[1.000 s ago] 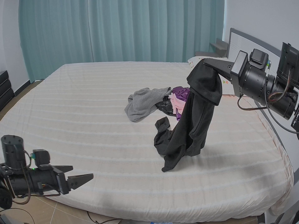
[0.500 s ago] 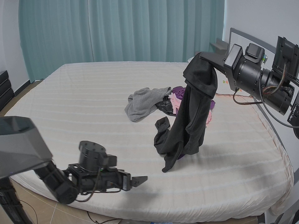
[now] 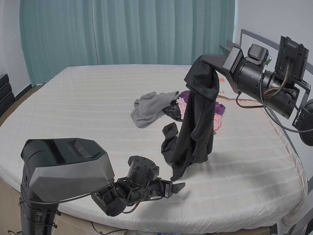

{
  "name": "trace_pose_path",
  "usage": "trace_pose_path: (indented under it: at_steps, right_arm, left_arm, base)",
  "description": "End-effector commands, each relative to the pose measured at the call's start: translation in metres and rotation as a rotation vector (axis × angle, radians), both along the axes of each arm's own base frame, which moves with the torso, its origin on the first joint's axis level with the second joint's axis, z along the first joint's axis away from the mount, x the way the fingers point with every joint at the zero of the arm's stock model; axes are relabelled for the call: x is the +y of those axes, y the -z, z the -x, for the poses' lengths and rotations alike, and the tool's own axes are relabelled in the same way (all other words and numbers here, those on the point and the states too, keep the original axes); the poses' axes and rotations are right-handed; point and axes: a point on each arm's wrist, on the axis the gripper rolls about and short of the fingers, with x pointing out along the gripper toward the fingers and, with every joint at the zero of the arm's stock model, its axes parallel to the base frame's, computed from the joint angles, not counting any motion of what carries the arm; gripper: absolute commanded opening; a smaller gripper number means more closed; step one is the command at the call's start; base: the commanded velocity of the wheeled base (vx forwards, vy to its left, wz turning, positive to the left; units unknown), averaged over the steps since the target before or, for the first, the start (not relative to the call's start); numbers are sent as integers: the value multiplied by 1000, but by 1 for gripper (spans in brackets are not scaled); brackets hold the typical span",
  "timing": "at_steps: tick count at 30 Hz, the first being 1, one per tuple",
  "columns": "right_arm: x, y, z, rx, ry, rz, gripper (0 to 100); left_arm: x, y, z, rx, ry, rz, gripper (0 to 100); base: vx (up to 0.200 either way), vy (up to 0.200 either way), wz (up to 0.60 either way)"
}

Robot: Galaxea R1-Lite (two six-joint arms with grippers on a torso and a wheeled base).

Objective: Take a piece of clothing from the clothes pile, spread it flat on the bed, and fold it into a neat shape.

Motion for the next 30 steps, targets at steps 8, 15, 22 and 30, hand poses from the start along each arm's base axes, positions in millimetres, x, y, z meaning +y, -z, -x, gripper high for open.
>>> trace_pose_path:
  at_steps: [8, 15, 22, 30]
  right_arm:
    - [2, -5, 1, -16, -1, -13, 0]
    - [10, -13, 18, -31, -39, -29, 0]
    - [17, -23, 36, -56, -84, -51, 0]
    - [18, -22, 36, -55, -85, -50, 0]
  left_arm:
    - [-8, 25, -9, -22, -1, 107, 100]
    - [-7, 31, -12, -33, -7, 124, 100]
    - [-6, 35, -19, -74, -21, 159, 100]
    - [-5, 37, -42, -105, -84, 199, 0]
  base:
    - [0, 0, 0]
    - [0, 0, 0]
    - [0, 0, 0]
    - [0, 0, 0]
